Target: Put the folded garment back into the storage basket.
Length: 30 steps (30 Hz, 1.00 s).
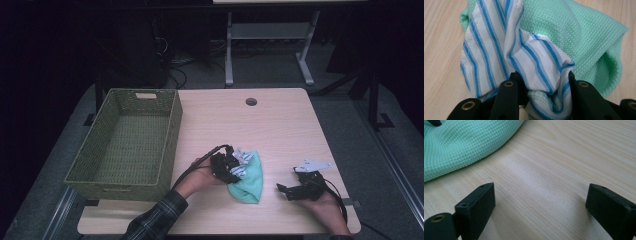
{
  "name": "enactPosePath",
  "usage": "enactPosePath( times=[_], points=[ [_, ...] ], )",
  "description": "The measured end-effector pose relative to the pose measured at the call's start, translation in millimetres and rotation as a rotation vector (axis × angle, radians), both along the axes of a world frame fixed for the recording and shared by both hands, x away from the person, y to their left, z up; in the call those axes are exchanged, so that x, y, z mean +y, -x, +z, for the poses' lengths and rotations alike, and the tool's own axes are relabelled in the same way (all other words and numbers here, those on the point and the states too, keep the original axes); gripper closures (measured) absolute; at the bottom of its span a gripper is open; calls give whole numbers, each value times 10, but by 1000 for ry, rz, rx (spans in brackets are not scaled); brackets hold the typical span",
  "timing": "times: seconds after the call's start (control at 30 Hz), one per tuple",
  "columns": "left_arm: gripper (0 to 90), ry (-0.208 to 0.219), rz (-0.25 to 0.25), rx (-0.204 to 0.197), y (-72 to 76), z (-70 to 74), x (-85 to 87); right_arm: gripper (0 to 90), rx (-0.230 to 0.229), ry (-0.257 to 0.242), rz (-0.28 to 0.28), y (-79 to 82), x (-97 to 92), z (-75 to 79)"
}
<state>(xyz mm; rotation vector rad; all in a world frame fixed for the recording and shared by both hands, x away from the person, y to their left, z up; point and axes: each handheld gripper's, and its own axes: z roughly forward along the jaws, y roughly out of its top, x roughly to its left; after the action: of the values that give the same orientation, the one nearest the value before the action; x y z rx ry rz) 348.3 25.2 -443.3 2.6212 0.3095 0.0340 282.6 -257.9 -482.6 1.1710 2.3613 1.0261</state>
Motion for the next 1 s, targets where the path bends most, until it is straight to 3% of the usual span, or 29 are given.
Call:
enactPosePath(
  times=[0.4,0.5,1.0],
  points=[
    [688,49,32,31,-24,199,52,70,5,-3,5,-1,-1,-1],
    [687,50,46,11,-33,322,95,69,5,-1,5,0,3,-1],
    [686,103,125,-9,-132,704,324,68,9,3,-16,-7,0,0]
  ],
)
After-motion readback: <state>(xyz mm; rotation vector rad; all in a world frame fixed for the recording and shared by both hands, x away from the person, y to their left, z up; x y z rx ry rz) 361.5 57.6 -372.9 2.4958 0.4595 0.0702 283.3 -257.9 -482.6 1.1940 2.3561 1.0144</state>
